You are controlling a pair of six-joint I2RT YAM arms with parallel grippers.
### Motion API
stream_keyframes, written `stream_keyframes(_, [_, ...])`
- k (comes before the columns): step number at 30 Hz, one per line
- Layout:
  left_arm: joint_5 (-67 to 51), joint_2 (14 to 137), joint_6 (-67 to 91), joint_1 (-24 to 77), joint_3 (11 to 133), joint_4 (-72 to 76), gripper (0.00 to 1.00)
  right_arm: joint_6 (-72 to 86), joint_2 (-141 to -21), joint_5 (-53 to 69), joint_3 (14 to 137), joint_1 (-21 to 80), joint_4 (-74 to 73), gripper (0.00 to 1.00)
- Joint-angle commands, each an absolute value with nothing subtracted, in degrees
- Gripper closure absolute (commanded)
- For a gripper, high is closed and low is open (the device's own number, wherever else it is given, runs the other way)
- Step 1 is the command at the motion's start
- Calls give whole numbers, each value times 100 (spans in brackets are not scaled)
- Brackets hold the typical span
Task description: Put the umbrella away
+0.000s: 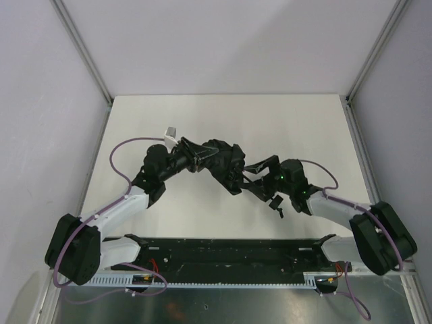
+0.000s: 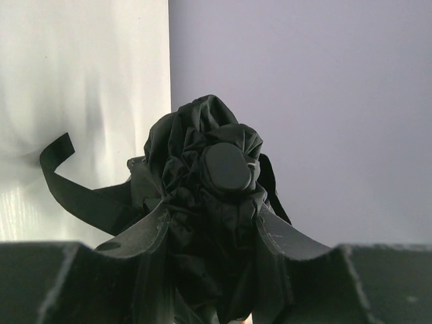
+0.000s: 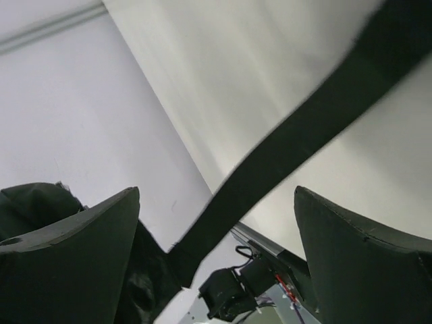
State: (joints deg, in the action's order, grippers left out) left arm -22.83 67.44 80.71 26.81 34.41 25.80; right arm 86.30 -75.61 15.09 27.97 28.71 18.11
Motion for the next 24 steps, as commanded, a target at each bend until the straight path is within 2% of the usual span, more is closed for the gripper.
stream_keyframes(1, [-2380,6572,8345,2646,3764,3262,100,9478,-6928,724,2248,2886,1195,1])
stream_keyframes(6, [-2391,6575,8429,2658,3913,3339,100,9963,-6998,818,1991,2975,1604,1])
stream_keyframes(14, [-2428,6549,8635,2710,3905,3397,100,10642,-8128,612,2151,3491,3265,3])
stream_keyframes(16, [-2417,6533,8698,2736,3872,3416,100,10698,-8402,430,2192,3514,3626,12])
stream_keyframes(19, [-2413,6488,8701,2791,3779,3435,100,10490,-8805,302,2361,3408,4217,35])
stream_keyframes(21, [-2420,6419,8727,2803,3647,3438,100,10227,-9059,341,2526,3276,4566,53])
stream_keyframes(24, [-2347,6217,8836,2810,3324,3441,100,9922,-9495,449,2692,3025,5141,88])
